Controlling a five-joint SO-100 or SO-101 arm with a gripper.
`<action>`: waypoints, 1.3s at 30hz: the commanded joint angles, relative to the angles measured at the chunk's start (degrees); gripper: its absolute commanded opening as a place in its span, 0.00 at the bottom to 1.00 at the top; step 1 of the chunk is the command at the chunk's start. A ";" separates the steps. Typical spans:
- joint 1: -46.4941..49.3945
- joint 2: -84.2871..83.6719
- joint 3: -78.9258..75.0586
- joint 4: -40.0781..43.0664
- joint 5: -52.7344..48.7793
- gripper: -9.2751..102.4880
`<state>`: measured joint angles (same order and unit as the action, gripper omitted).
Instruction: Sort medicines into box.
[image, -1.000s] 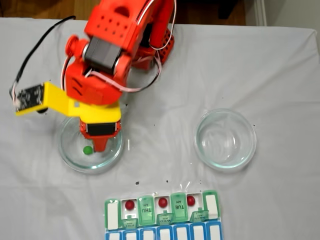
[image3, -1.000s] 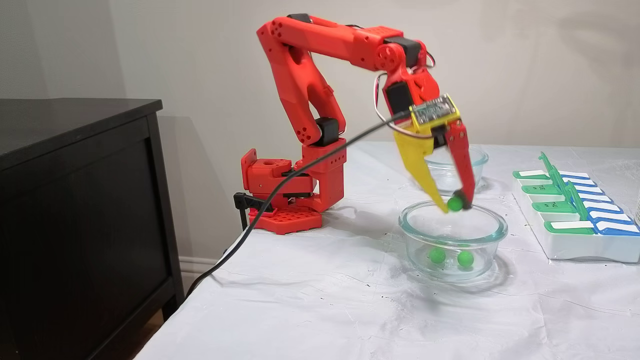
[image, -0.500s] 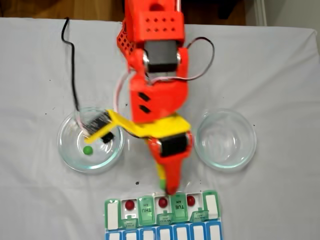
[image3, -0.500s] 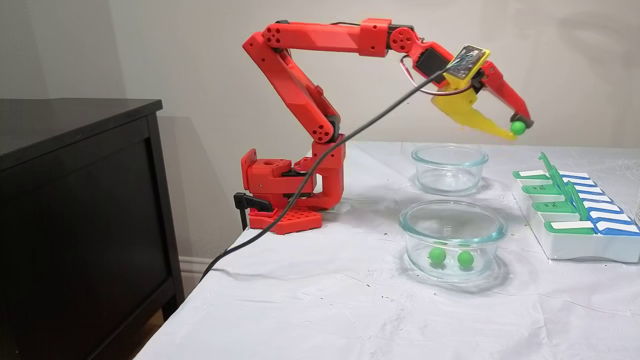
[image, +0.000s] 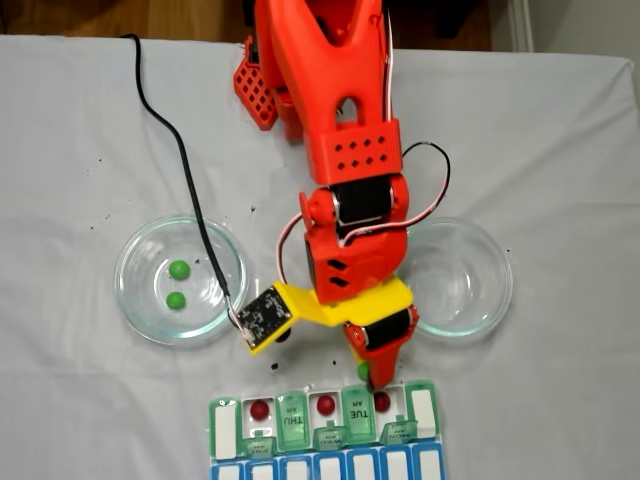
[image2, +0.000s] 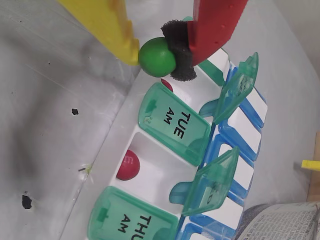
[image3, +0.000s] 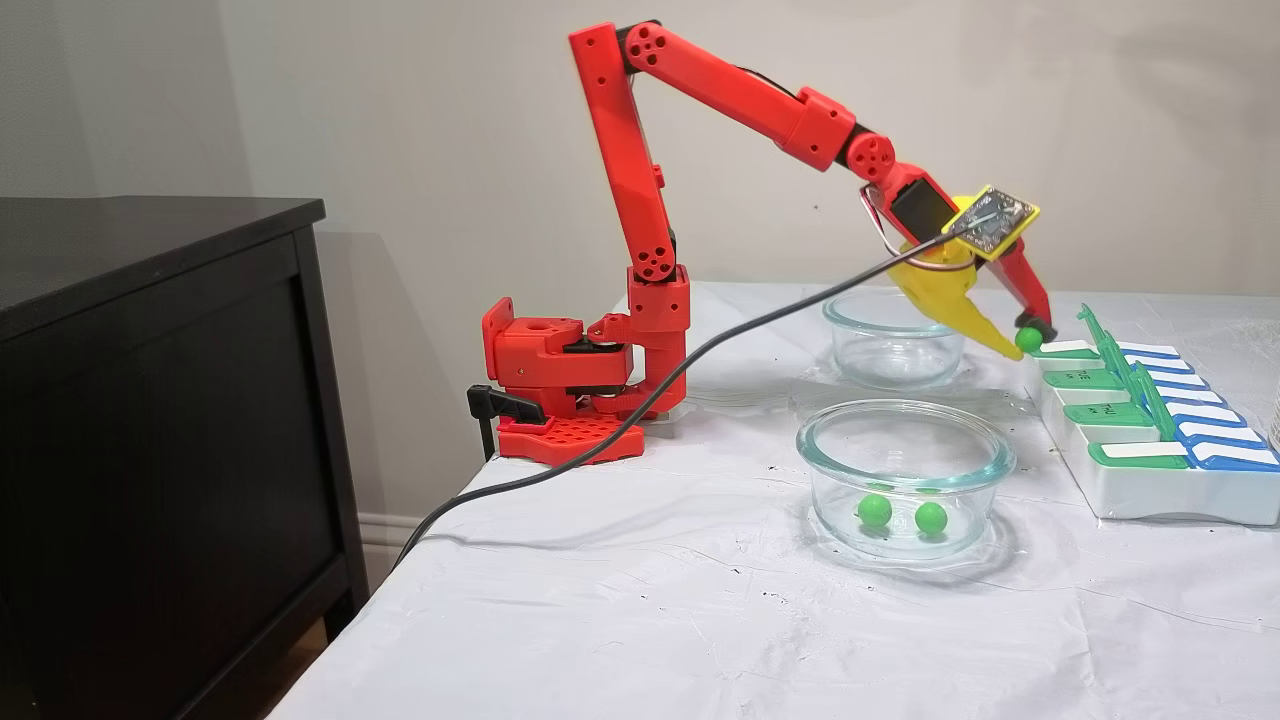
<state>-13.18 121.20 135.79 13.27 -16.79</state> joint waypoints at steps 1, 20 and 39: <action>-0.88 0.62 -6.42 -5.10 0.18 0.08; -3.87 -4.13 -5.01 -13.89 -0.35 0.08; -0.79 -9.67 -8.88 -11.87 2.46 0.35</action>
<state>-14.15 108.19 131.22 0.53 -14.50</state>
